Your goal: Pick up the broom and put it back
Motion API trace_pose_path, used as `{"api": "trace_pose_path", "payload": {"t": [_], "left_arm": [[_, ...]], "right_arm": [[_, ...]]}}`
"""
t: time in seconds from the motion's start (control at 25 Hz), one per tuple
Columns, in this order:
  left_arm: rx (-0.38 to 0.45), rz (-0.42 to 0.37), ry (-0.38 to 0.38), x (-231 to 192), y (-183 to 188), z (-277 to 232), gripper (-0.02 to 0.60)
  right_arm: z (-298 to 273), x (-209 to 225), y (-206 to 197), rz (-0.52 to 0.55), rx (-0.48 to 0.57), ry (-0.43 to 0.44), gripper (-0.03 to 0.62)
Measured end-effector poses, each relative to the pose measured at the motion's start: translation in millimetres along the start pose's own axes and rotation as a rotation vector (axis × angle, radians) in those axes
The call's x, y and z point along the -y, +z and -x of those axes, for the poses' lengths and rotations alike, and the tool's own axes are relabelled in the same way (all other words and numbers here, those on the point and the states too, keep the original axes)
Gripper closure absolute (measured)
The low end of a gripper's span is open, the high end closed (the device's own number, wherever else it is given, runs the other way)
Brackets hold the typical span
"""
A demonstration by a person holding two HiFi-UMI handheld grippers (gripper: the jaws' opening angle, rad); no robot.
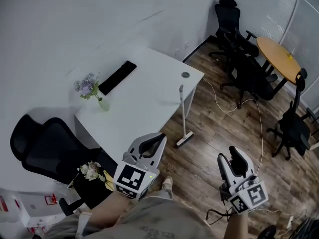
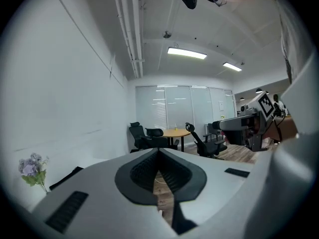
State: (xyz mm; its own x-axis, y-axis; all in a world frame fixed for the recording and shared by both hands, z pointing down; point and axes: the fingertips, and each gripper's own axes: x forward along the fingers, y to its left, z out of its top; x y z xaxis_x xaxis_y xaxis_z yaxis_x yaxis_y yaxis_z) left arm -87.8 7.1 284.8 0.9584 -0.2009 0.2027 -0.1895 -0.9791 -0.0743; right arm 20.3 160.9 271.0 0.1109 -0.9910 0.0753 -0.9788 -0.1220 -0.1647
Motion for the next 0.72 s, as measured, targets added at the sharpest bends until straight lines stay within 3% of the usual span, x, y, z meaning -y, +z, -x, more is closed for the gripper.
{"api": "trace_pose_path", "payload": {"t": [0.32, 0.72], "left_arm": [[-0.008, 0.009, -0.01, -30.4, -1.4, -42.5, 0.565], [-0.062, 0.04, 0.097, -47.6, -13.3, -75.6, 0.566]], "right_arm": [[-56.3, 27.5, -8.1, 0.02, -0.047, 0.013, 0.402], [-91.2, 75.4, -28.1, -0.02, -0.12, 0.095, 0.402]]}}
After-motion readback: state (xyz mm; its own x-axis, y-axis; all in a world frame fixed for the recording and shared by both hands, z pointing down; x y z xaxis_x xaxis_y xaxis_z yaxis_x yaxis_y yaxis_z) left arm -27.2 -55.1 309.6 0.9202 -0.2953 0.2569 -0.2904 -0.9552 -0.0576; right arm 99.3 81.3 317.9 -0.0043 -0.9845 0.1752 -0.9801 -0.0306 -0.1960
